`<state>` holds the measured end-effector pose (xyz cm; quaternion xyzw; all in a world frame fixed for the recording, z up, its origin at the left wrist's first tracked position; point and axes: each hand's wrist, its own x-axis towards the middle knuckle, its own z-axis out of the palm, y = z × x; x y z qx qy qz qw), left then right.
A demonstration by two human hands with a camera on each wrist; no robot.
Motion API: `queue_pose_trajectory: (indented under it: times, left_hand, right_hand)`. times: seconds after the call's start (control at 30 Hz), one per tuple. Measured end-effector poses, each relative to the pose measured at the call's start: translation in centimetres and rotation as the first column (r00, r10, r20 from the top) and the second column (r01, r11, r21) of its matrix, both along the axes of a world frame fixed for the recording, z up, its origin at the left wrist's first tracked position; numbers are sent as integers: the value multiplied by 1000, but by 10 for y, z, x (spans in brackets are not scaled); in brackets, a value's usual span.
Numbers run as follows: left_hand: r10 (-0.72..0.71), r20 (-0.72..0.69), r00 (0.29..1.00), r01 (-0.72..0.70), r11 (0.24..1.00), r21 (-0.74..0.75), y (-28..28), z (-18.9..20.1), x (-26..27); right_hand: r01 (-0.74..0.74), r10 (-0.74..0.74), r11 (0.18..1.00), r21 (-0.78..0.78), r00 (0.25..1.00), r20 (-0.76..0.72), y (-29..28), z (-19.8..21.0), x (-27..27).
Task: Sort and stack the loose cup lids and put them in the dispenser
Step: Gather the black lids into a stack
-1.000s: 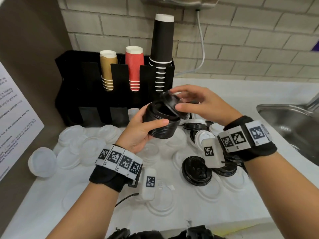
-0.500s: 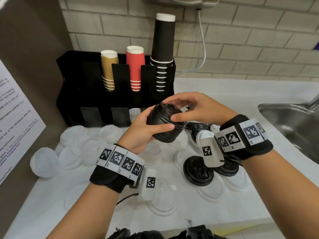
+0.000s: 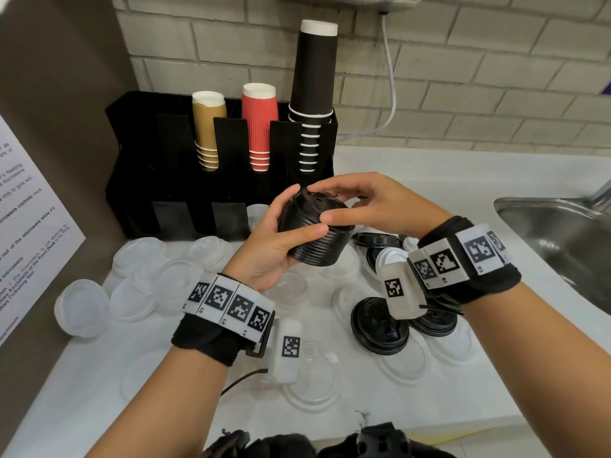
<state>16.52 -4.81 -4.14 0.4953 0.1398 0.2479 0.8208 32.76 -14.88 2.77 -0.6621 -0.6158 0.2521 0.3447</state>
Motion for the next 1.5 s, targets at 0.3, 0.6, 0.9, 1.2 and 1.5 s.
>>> queue_pose_trajectory:
  times: [0.3,0.6,0.9,1.2,1.5]
  left_hand:
    - [184,41,982,-181,981,-74,21,0,2]
    - [193,47,980,-189,979,-76,20,1,10]
    - [145,74,987,-141,989,-51,14,2,15]
    - [49,14,999,-49,998,27,3,-1,15]
    - [9,-50,999,1,979,203,-10,0,19]
  right_hand:
    - [38,113,931,-364,917,384,-20,-35,-7]
    - [242,544,599,-763,576,610,-42,-72,-34]
    - [89,224,776,-625,887,404,-48,-49,2]
    - [327,-311,943,56,930,-193,-57,-25,30]
    - [296,-274,928,226,954,-120,-34,-33,1]
